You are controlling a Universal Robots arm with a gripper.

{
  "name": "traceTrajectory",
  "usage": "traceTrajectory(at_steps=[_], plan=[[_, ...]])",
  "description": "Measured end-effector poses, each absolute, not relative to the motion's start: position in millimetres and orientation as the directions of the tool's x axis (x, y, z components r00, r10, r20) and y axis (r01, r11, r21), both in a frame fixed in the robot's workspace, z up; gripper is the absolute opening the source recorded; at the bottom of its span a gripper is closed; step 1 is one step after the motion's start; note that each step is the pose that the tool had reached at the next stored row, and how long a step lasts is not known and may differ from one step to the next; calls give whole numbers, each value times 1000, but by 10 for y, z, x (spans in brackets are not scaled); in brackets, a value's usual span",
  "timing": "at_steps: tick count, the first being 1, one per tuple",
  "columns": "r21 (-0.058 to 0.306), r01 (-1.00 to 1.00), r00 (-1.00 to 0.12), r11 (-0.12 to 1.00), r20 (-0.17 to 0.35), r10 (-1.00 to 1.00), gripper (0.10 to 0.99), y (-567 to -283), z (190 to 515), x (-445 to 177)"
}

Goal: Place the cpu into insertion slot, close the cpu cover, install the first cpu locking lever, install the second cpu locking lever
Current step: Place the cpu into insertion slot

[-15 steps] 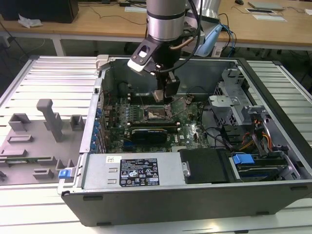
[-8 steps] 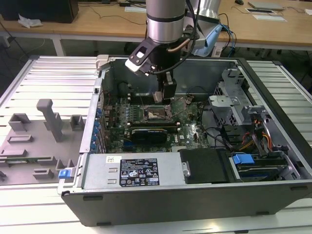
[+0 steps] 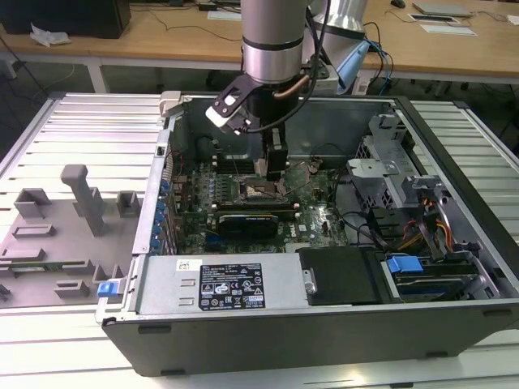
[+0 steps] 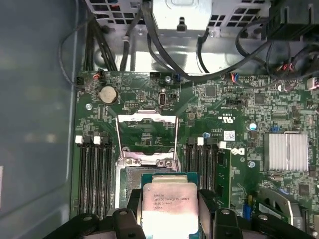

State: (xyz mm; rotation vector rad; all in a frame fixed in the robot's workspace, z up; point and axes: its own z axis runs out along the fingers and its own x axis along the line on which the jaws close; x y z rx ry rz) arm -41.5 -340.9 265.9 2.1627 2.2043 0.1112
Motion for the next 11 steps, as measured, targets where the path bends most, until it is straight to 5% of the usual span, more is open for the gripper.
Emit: traceTrajectory(at_steps=[11], plan=[[87,996,-15,14,13,1000,541,-3379,2443,-432]])
